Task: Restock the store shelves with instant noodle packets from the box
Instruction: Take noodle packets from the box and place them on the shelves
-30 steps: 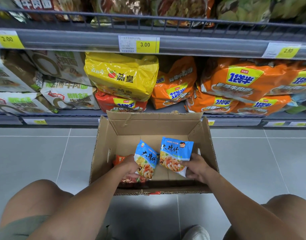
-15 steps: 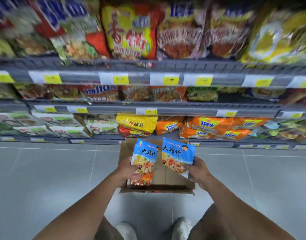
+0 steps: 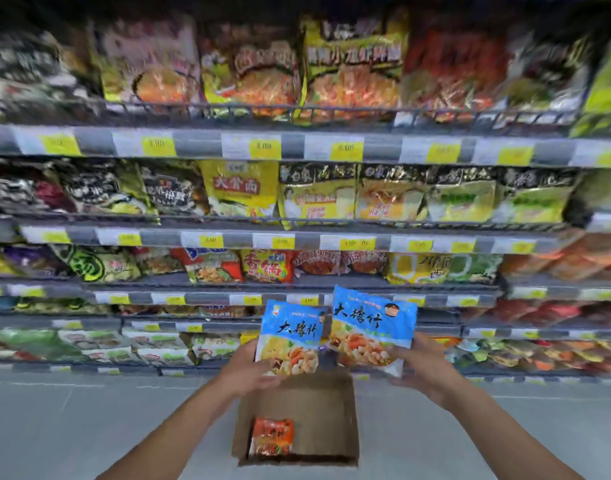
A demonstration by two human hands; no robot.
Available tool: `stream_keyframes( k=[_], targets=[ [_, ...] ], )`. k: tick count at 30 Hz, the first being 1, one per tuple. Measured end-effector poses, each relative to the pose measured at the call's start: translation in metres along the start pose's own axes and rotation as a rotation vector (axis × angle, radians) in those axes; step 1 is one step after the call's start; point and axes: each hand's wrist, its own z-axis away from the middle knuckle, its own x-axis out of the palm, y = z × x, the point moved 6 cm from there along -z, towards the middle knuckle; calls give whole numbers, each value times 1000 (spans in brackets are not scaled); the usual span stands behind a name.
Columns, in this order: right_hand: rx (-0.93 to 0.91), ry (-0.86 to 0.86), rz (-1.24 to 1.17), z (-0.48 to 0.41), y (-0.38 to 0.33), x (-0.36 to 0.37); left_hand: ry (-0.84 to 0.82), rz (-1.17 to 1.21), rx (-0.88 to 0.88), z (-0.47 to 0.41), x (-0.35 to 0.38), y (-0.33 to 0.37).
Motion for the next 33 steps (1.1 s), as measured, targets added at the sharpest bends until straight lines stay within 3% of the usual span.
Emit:
stream_keyframes(
  k=[9,15,23,29,33],
  targets=[
    [-152,-121,-170,71,-88,-59,-28,120,136,64,78,82],
    [-120,-124,-235,83,-108,-96,-164,210,114,76,128,117],
    [-221,-217,-317,91,-153,-121,-338,29,365,91,156,205],
    [-469,-16,-176,125,-208,-137,-505,106,354,93,162,265],
    [-590,136,-51,156,-253,-148,-491,223,362,101,168,315]
  ],
)
